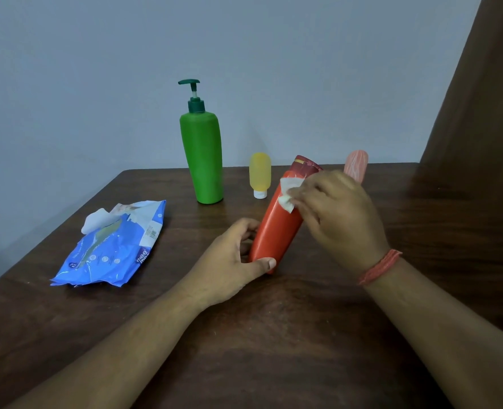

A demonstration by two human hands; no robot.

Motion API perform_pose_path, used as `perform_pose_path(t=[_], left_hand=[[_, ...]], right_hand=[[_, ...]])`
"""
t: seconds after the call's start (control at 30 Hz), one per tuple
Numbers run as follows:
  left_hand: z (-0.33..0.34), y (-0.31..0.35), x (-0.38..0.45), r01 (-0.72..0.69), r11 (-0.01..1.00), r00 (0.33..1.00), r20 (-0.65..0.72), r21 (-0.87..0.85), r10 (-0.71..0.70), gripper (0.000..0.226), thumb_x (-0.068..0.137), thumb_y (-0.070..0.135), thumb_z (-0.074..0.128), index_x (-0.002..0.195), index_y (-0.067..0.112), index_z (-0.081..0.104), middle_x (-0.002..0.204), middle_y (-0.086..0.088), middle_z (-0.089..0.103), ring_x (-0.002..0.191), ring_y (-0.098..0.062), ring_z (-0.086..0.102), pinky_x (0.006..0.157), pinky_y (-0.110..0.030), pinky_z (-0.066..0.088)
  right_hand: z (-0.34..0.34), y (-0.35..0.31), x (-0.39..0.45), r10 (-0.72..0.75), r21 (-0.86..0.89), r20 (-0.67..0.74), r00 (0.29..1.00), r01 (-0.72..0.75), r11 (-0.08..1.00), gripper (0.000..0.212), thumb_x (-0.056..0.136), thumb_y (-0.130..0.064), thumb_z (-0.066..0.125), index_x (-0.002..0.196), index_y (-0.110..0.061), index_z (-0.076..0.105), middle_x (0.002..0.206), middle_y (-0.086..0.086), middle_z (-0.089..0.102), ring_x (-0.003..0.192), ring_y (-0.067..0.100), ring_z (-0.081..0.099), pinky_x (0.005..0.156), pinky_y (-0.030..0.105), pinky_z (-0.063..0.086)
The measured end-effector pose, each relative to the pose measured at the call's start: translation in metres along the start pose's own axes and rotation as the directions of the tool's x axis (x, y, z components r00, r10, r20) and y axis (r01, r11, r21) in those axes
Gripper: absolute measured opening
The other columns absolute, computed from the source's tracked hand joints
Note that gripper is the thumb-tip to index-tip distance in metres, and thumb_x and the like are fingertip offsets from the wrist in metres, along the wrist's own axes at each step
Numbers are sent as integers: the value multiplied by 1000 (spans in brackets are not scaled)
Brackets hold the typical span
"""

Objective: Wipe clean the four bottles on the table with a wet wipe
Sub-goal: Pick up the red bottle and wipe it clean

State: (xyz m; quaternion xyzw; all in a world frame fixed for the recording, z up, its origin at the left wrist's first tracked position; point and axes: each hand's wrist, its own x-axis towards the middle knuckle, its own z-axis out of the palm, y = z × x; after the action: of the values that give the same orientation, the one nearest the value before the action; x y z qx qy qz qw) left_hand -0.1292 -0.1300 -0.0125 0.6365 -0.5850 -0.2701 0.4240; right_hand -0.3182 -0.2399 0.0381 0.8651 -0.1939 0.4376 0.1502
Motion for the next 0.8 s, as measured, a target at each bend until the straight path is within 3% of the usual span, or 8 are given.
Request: perform_pose_path(t=[0.1,0.33,0.5,0.7,0.8], left_hand=[[0,1,-1,-13,999,1000,13,52,12,61,78,44,81,129,44,47,141,10,55,130,-11,55,109,-45,48],[0,4,-2,-37,990,999,-6,139,38,62,83,40,81,132,45,44,136,20,55,126,-3,55,107,-38,49],[0,5,-2,-42,992,999,2,119,42,55,82,39,81,123,52,46,129,17,60,122,-6,60,105,-40,51],[0,4,-1,-1,999,1000,-14,43,2,59,69,55,79,118,55,47,135,14,58,125,-8,58,107,-44,49],[0,1,1,2,1000,1000,2,3,-2,61,67,55,78,121,51,49,137,8,59,129,-16,57,109,-49,47]], right_hand=[[-5,9,4,116,11,-66,991,-115,993,15,93,-13,66,105,-8,73,100,9,67,94,27,60,81,42,50],[-3,2,4,-23,-59,-18,1000,22,998,19,92,-9,65,109,-6,73,99,11,66,93,30,59,78,42,50],[-9,12,4,112,-66,-107,988,-120,991,20,93,-9,61,109,-7,72,95,10,63,89,28,54,73,41,49],[1,0,1,-107,-32,21,994,107,994,24,87,-5,69,110,-9,74,97,10,65,88,31,58,74,41,50],[-5,13,1,50,-40,-47,998,-52,998,20,89,-6,67,108,-7,73,97,11,66,90,30,59,77,45,52]])
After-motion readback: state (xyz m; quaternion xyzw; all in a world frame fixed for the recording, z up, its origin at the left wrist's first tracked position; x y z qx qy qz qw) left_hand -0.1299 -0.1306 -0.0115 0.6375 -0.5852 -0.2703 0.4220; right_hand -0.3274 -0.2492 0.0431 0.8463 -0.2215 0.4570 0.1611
